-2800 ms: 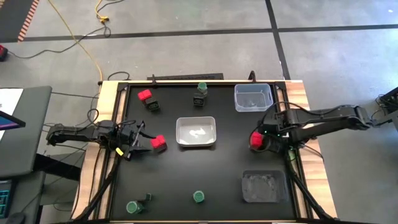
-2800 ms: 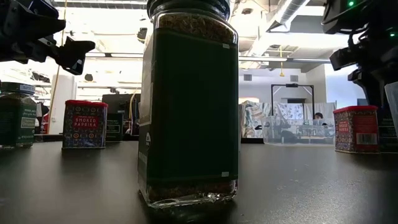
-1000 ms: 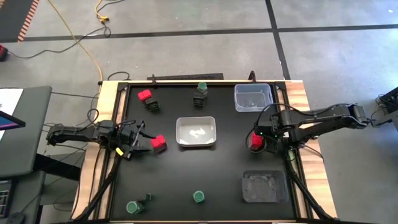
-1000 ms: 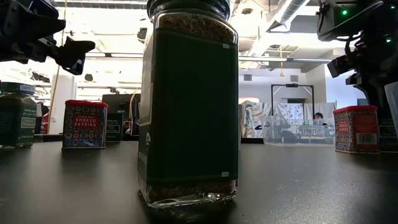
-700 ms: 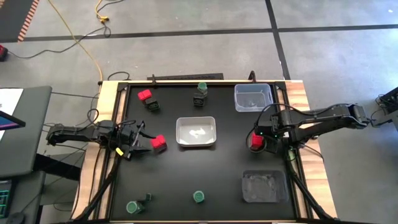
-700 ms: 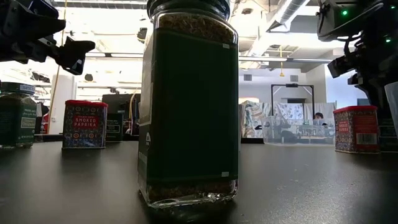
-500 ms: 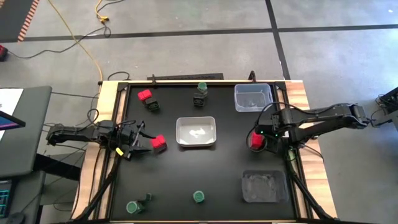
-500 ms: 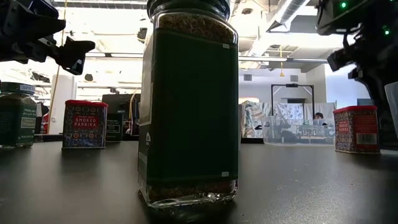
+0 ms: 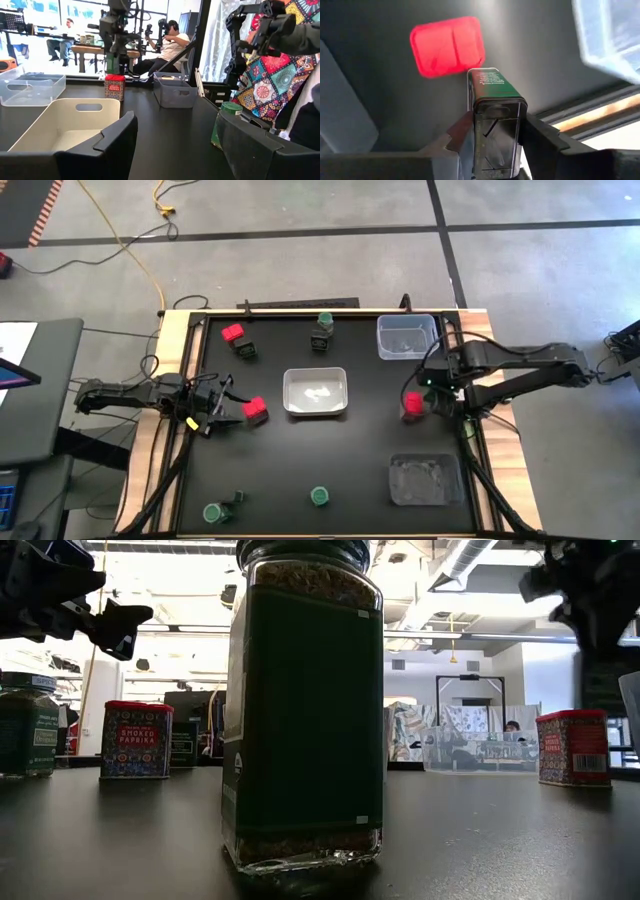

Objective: Sort spices by type
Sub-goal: Put the middle right black seasoning can into the transparent bin

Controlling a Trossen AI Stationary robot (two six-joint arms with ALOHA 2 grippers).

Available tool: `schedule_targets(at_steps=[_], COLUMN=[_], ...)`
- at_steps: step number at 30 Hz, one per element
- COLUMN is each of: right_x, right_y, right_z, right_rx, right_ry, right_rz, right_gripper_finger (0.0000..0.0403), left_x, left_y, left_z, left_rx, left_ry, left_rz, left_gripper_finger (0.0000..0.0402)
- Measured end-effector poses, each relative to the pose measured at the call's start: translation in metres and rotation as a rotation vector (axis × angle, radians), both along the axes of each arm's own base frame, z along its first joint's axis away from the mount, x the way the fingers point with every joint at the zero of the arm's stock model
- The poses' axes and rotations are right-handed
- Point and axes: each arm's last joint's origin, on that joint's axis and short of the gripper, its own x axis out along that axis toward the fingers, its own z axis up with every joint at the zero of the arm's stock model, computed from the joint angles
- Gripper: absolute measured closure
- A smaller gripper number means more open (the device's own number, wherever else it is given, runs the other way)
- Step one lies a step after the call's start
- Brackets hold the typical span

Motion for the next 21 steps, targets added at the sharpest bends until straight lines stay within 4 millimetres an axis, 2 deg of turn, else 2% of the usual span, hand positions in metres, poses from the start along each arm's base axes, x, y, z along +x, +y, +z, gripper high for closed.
schedule_targets(at_steps=[6, 13, 17, 21], right_x=[0.008, 0.026, 0.037, 0.05], right_y=[-0.017, -0.059, -0.088, -0.122], right_z=[0.03, 0.057, 0.062, 0.055], right_rx=[-0.075, -0.196, -0.219, -0.239], right_ry=[-0.111, -0.153, -0.096, -0.043], right_rz=[0.06, 0.15, 0.18, 0.228], right_gripper_finger=[0.0241, 0.0241, 0.0241, 0.0241], left_x=[0.0, 0.0, 0.0, 0.0], left_y=[0.0, 0.0, 0.0, 0.0], left_z=[0.0, 0.0, 0.0, 0.0], left_rx=[0.0, 0.0, 0.0, 0.0], left_ry=[0.0, 0.0, 0.0, 0.0], left_rz=[0.0, 0.0, 0.0, 0.0], left_gripper_finger=[0.0143, 0.0143, 0.0143, 0.0143])
